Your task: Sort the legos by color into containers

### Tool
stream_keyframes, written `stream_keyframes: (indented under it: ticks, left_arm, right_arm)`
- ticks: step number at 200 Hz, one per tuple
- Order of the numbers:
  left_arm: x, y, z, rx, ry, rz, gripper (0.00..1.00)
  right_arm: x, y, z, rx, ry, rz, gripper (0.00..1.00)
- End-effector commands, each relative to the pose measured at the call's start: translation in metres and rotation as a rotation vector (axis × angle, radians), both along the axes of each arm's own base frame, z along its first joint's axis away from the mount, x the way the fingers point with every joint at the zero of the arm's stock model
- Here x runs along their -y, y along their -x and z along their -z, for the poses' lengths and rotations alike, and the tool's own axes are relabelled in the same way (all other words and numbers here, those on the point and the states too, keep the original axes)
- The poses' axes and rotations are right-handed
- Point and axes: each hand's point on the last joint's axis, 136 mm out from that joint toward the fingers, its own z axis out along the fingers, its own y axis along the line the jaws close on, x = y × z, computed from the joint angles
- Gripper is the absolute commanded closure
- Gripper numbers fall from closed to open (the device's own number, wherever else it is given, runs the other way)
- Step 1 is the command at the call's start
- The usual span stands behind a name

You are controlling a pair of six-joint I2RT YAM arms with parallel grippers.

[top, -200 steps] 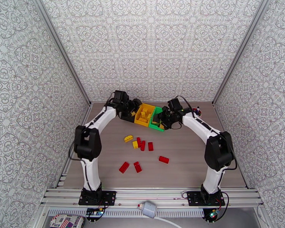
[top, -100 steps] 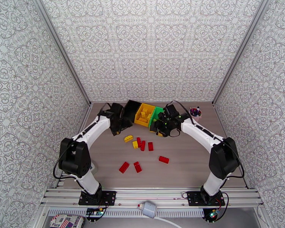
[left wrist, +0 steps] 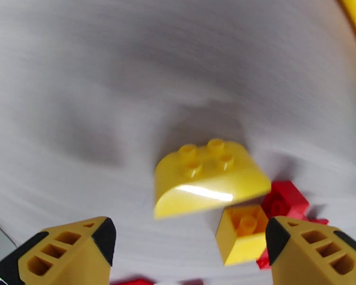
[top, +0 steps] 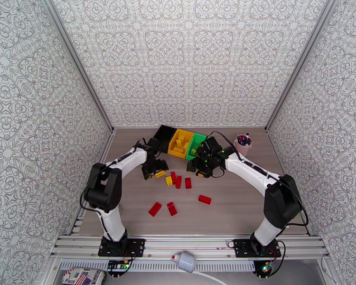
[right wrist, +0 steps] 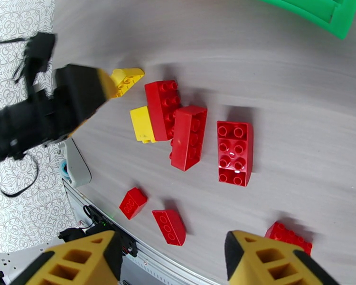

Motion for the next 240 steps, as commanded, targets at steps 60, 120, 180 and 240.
stream_keyframes:
  ticks: [60, 120, 180, 240]
  left_arm:
    - [0.013, -0.02, 0.011, -0.046, 0.0, 0.032, 0.13]
    - [0.007, -0.006, 0.029, -0.101, -0.019, 0.021, 0.18]
    - [0.008, -0.003, 0.031, -0.105, -0.007, 0.017, 0.29]
    - [0.01, -0.003, 0.026, -0.09, 0.006, 0.017, 0.39]
  right_arm:
    - [-0.003, -0.002, -0.003, 0.014, 0.01, -0.006, 0.38]
    - [-0.007, -0.005, 0.0, 0.005, -0.007, -0.001, 0.38]
    - [-0.006, -0.003, 0.001, 0.003, -0.008, 0.006, 0.38]
    - [-0.004, -0.002, 0.0, 0.008, -0.005, 0.009, 0.38]
